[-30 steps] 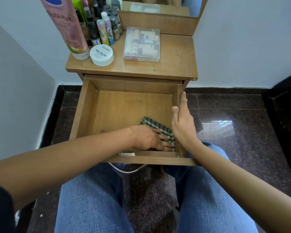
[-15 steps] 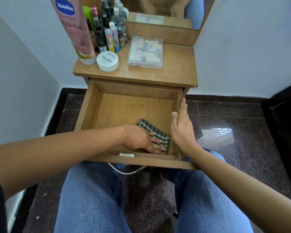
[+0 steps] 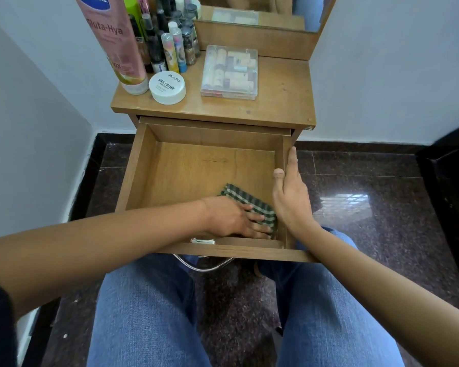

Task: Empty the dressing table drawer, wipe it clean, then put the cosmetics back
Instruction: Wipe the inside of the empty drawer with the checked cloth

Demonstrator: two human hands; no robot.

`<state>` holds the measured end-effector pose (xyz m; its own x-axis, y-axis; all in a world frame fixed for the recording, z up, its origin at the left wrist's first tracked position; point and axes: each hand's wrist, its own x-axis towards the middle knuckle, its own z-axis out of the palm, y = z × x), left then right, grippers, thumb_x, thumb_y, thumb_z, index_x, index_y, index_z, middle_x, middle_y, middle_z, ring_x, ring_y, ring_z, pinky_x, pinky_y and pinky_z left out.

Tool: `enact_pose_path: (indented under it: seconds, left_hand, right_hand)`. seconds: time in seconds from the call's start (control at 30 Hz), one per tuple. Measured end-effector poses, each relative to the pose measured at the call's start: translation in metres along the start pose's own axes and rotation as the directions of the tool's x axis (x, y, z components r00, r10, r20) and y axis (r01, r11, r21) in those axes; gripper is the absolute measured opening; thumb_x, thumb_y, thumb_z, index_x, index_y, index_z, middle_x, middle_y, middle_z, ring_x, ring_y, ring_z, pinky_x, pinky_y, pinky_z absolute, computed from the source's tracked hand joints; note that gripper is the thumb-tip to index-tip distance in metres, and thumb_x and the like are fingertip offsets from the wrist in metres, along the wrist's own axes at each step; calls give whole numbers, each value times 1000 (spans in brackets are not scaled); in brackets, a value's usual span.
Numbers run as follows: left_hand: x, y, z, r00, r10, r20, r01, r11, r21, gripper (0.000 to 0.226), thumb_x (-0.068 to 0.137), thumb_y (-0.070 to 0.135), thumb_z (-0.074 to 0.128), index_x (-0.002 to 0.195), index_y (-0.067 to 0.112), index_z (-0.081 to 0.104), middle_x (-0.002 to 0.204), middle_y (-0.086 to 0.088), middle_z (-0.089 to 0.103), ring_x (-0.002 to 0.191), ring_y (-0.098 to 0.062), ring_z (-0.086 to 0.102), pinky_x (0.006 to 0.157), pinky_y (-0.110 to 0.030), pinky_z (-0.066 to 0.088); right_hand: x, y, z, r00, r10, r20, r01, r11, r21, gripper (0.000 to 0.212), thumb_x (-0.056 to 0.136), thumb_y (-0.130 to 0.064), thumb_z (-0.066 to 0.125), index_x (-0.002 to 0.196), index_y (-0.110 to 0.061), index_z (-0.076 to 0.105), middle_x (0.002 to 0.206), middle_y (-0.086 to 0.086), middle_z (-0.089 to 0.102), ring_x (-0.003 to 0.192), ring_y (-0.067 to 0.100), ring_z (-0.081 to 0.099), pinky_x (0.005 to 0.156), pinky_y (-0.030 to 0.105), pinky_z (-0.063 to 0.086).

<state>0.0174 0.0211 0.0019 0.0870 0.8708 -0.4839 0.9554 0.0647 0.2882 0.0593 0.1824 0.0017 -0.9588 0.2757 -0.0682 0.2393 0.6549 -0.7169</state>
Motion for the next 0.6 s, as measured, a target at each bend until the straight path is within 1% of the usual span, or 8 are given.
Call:
enact_pose_path:
  seconds: [0.13, 0.27, 0.33, 0.37, 0.4, 0.47, 0.53, 0.6]
  left_hand:
    - [14, 1, -5, 1000, 17, 0, -17, 999, 33, 62, 100, 4, 28, 153, 33, 17, 159, 18, 6, 148, -8, 1, 121, -35, 12]
    - [7, -1, -2, 999, 33, -11, -33, 998, 57, 64, 99, 1, 29, 154, 32, 17, 159, 17, 6, 148, -8, 1, 122, -34, 7]
    - [2, -6, -2, 999, 49, -5, -49, 998, 29, 64, 100, 0, 31, 153, 32, 16, 159, 17, 7, 147, -7, 1, 121, -31, 3]
    - [-1, -9, -2, 998, 56, -4, -56, 998, -3, 63, 100, 1, 32, 153, 32, 16, 158, 17, 7, 147, -6, 0, 121, -31, 1]
    - [-4, -11, 0, 998, 62, -11, -62, 998, -30, 62, 101, 2, 32, 153, 33, 16, 157, 18, 6, 146, -5, -1, 121, -31, -1]
    - [-13, -15, 6, 997, 67, -30, -69, 995, -76, 61, 101, 4, 33, 152, 33, 18, 153, 21, 3, 143, -2, -5, 121, -32, -3]
    - [-25, -17, 11, 999, 50, -22, -52, 991, -122, 60, 101, 4, 33, 152, 32, 19, 149, 23, 1, 141, 0, -7, 119, -29, -7]
    - [-39, -19, 15, 1000, 23, -4, -23, 988, -154, 61, 100, 2, 34, 151, 33, 18, 149, 24, 1, 142, 0, -9, 118, -27, -10]
  right_hand:
    - [-1, 0, 0, 1000, 1, -4, -1, 1000, 8, 67, 84, -68, 9, 144, -47, -14, 107, -3, 26, 86, 17, 42, 76, 38, 42]
    - [-3, -5, -1, 1000, 23, 0, -23, 999, 22, 66, 88, -66, 12, 145, -45, -13, 110, 1, 44, 88, 18, 46, 83, 46, 47]
    - [-4, -9, -2, 1000, 5, 10, -5, 1000, -11, 64, 95, -59, 16, 149, -38, -12, 137, 5, 43, 97, 23, 56, 79, 38, 45]
    - [-4, -11, -3, 1000, 12, 17, -11, 999, -42, 62, 99, -52, 18, 150, -33, -10, 155, 5, 26, 112, 26, 55, 81, 35, 43]
    - [-4, -11, -4, 1000, 12, 18, -11, 997, -75, 61, 101, -46, 20, 151, -29, -9, 161, 3, 7, 127, 28, 46, 87, 35, 42]
    - [-4, -10, -4, 1000, -20, 4, 21, 990, -138, 61, 103, -38, 23, 153, -22, -8, 160, 1, -10, 147, 23, 12, 109, 40, 33]
    - [-2, -7, -2, 998, -63, -3, 61, 980, -192, 62, 103, -32, 24, 152, -13, -8, 159, 4, -16, 146, 17, -15, 121, 39, 9]
    - [1, -5, -1, 997, -81, -10, 76, 964, -255, 64, 102, -29, 27, 151, -7, -8, 158, 8, -18, 144, 19, -21, 120, 34, -6]
